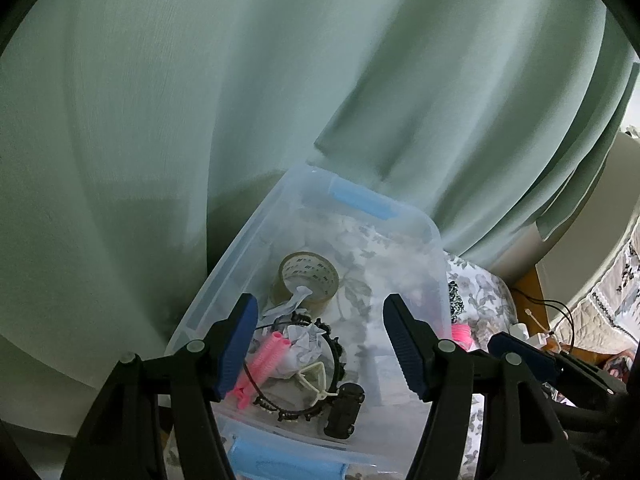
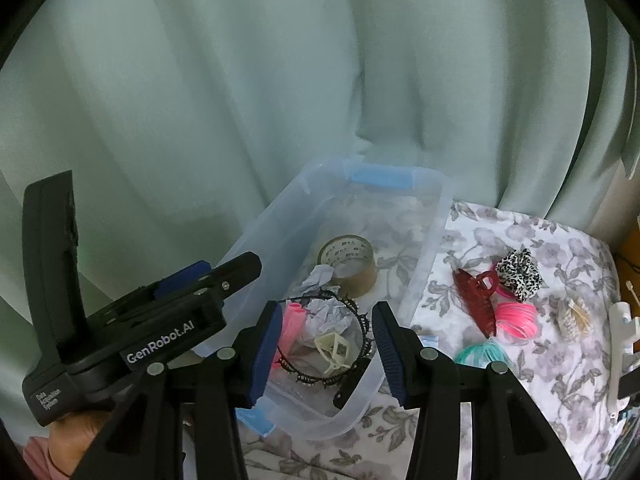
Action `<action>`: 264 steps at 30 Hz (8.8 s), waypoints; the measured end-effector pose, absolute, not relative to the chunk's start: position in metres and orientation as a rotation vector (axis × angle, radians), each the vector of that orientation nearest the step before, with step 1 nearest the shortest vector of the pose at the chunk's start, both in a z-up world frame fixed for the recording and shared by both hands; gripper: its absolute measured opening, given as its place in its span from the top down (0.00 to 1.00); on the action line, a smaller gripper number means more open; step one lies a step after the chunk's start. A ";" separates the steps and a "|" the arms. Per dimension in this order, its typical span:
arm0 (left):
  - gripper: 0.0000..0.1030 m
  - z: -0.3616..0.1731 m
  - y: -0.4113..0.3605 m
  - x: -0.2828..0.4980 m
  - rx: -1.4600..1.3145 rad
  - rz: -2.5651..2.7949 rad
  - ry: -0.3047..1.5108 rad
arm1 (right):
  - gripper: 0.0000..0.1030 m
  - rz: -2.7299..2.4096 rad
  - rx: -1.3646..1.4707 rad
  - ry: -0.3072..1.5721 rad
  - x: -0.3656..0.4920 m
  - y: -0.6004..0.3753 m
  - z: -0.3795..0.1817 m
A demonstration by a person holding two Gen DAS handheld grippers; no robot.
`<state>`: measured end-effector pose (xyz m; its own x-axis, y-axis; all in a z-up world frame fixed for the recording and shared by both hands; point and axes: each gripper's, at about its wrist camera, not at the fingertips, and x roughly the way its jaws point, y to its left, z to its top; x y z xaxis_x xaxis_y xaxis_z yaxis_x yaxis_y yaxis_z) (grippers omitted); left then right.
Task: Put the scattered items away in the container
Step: 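Release the white clip with the left tool while the right tool drops the black clip, then move both open tools back toward the bangles and scrunchie, then lower the left tool onto the teal bangles while the right tool reaches the cotton swab pack, then close the left tool on the teal bangles while the right tool grasps the cotton swab pack, then carry the teal bangles and cotton swab pack over the clear bin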
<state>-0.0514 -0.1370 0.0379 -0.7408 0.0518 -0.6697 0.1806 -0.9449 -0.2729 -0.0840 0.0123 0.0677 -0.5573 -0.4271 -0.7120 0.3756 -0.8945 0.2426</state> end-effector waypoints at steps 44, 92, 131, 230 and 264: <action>0.36 0.068 0.094 -0.053 1.158 -2.993 -0.194 | 0.49 -2.690 0.963 -0.779 -0.031 0.282 0.070; 0.36 -0.136 0.125 -0.151 1.740 -2.758 -0.239 | 0.26 -2.531 1.529 -0.854 -0.150 0.308 -0.101; 0.39 -0.156 0.111 -0.168 1.726 -2.809 -0.123 | 0.52 -2.672 1.678 -0.665 -0.238 0.305 -0.130; 0.45 0.093 -0.115 -0.011 0.712 -2.977 0.497 | 0.53 -2.648 1.005 -0.314 -0.056 0.097 0.114; 0.42 0.050 -0.147 -0.038 0.963 -2.846 0.521 | 0.52 -2.472 1.205 -0.141 -0.082 0.010 0.068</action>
